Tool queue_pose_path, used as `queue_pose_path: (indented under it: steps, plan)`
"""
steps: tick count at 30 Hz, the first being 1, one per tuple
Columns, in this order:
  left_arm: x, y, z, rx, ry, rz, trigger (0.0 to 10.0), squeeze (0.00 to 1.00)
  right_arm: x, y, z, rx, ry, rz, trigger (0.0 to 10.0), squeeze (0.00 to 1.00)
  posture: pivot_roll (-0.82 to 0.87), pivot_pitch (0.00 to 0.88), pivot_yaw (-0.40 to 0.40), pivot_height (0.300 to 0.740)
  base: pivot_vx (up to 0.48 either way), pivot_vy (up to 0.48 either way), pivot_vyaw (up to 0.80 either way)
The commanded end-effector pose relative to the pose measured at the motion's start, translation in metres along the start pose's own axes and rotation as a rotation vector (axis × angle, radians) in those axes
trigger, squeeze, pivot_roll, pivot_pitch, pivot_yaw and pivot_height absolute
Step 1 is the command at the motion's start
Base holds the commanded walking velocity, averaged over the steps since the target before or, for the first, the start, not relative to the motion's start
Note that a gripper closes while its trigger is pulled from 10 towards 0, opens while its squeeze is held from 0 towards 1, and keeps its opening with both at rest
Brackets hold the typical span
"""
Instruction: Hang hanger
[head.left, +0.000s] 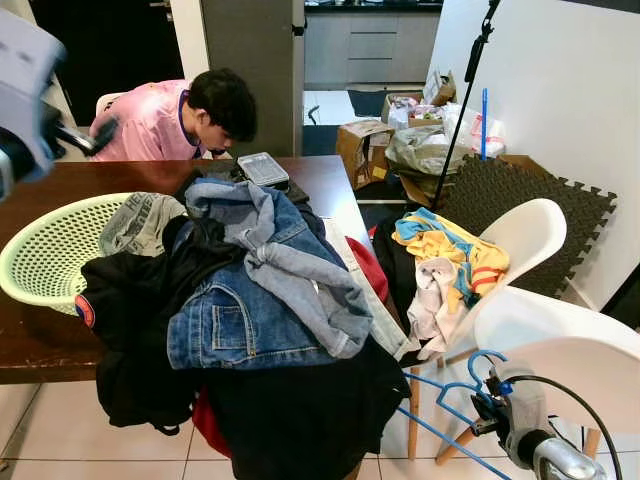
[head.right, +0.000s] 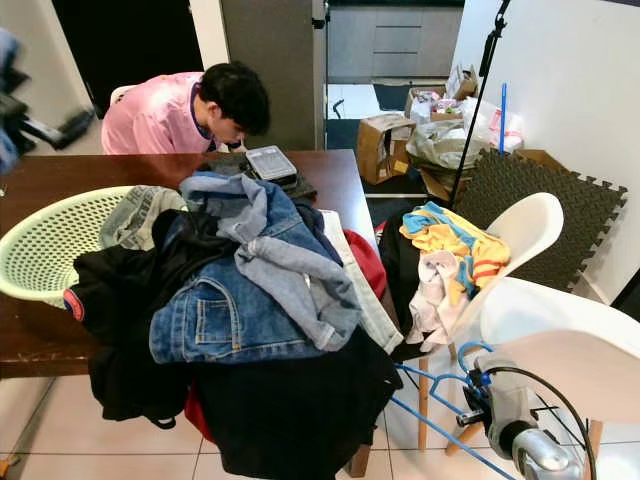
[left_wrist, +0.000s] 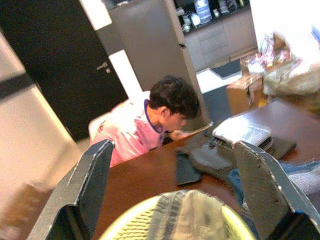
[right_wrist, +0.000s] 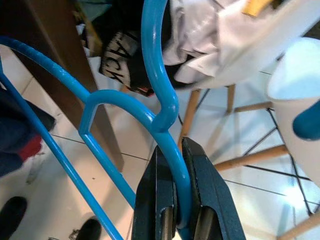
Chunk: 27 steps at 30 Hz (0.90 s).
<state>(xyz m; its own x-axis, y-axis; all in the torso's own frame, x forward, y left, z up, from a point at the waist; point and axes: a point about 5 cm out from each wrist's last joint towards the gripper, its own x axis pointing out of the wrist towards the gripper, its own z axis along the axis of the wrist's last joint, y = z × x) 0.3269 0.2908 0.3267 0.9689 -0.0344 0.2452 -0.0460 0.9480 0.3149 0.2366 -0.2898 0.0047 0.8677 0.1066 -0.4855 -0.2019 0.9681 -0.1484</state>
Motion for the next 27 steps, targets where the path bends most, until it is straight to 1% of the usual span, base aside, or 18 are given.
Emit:
queue_pose_path:
  steps: [1, 2, 3, 4, 5, 7, 8, 10, 11, 12, 13, 15, 17, 20, 24, 25, 26, 27]
  plan:
    - [-0.002, -0.008, -0.031, -0.099, 0.083, 0.012, 10.0, 0.0, 0.003, -0.001, 0.007, 0.0, -0.027, -0.009, 10.0, 0.0, 0.23, 0.0, -0.008, 0.74, 0.0, 0.0, 0.0]
    - [-0.002, -0.008, -0.031, -0.099, 0.083, 0.012, 10.0, 0.0, 0.003, -0.001, 0.007, 0.0, -0.027, -0.009, 10.0, 0.0, 0.23, 0.0, -0.008, 0.74, 0.0, 0.0, 0.0]
    - [-0.004, -0.011, -0.041, -0.129, 0.107, 0.021, 10.0, 0.0, 0.002, -0.001, 0.007, 0.0, -0.027, -0.009, 10.0, 0.0, 0.23, 0.0, -0.008, 0.74, 0.0, 0.0, 0.0]
    - [-0.007, -0.013, -0.055, -0.18, 0.135, 0.062, 10.0, 0.0, 0.002, -0.002, 0.007, -0.001, -0.027, -0.01, 10.0, 0.0, 0.23, 0.0, -0.008, 0.74, 0.0, 0.0, 0.0]
    - [-0.007, -0.013, -0.055, -0.18, 0.135, 0.062, 10.0, 0.0, 0.002, -0.002, 0.007, -0.001, -0.027, -0.01, 10.0, 0.0, 0.23, 0.0, -0.008, 0.74, 0.0, 0.0, 0.0]
    - [-0.012, -0.015, -0.074, -0.242, 0.174, 0.134, 10.0, 0.0, 0.001, -0.003, 0.006, -0.001, -0.028, -0.012, 10.0, 0.0, 0.23, 0.0, -0.006, 0.74, 0.0, 0.0, 0.0]
    - [-0.012, -0.015, -0.074, -0.242, 0.174, 0.134, 10.0, 0.0, 0.001, -0.003, 0.006, -0.001, -0.028, -0.012, 10.0, 0.0, 0.23, 0.0, -0.006, 0.74, 0.0, 0.0, 0.0]
    - [-0.017, -0.019, -0.088, -0.264, 0.205, 0.185, 10.0, 0.0, 0.0, -0.004, 0.006, 0.006, -0.032, -0.017, 10.0, 0.0, 0.23, 0.0, -0.006, 0.74, 0.0, 0.0, 0.0]
    - [-0.017, -0.019, -0.088, -0.264, 0.205, 0.185, 10.0, 0.0, 0.0, -0.004, 0.006, 0.006, -0.032, -0.017, 10.0, 0.0, 0.23, 0.0, -0.006, 0.74, 0.0, 0.0, 0.0]
    - [-0.019, -0.023, -0.096, -0.282, 0.222, 0.207, 10.0, 0.0, 0.0, -0.004, 0.006, 0.014, -0.036, -0.019, 10.0, 0.0, 0.23, 0.0, -0.006, 0.74, 0.0, 0.0, 0.0]
    - [-0.019, -0.023, -0.096, -0.282, 0.222, 0.207, 10.0, 0.0, 0.0, -0.004, 0.006, 0.014, -0.036, -0.019, 10.0, 0.0, 0.23, 0.0, -0.006, 0.74, 0.0, 0.0, 0.0]
    - [-0.021, -0.031, -0.103, -0.295, 0.24, 0.231, 10.0, 0.0, 0.0, -0.004, 0.007, 0.02, -0.038, -0.021, 10.0, 0.0, 0.24, 0.0, -0.008, 0.74, 0.0, 0.0, 0.0]
    - [-0.022, -0.033, -0.104, -0.29, 0.247, 0.233, 10.0, 0.0, 0.001, -0.004, 0.007, 0.021, -0.038, -0.021, 10.0, 0.0, 0.24, 0.0, -0.009, 0.74, 0.0, 0.0, 0.0]
    - [-0.021, -0.036, -0.103, -0.271, 0.244, 0.229, 10.0, 0.0, 0.001, -0.003, 0.007, 0.02, -0.035, -0.021, 10.0, 0.0, 0.24, 0.0, -0.009, 0.74, 0.0, 0.324, 0.0]
    - [-0.02, -0.038, -0.101, -0.271, 0.234, 0.23, 10.0, 0.0, 0.002, -0.004, 0.005, 0.012, -0.013, -0.043, 10.0, 0.0, 0.24, 0.0, -0.009, 0.74, 0.0, 0.328, 0.0]
    - [-0.018, -0.039, -0.099, -0.265, 0.225, 0.224, 10.0, 0.0, 0.001, -0.008, 0.002, 0.003, 0.022, -0.077, 10.0, 0.0, 0.24, 0.0, -0.008, 0.74, 0.0, 0.326, 0.0]
    - [-0.017, -0.04, -0.097, -0.261, 0.213, 0.219, 10.0, 0.0, -0.002, -0.013, -0.008, -0.029, 0.116, -0.125, 10.0, 0.0, 0.24, 0.0, -0.008, 0.74, 0.0, 0.326, 0.0]
    - [-0.017, -0.04, -0.097, -0.261, 0.213, 0.219, 10.0, 0.0, -0.002, -0.013, -0.008, -0.029, 0.116, -0.125, 10.0, 0.0, 0.24, 0.0, -0.008, 0.74, 0.0, 0.326, 0.0]
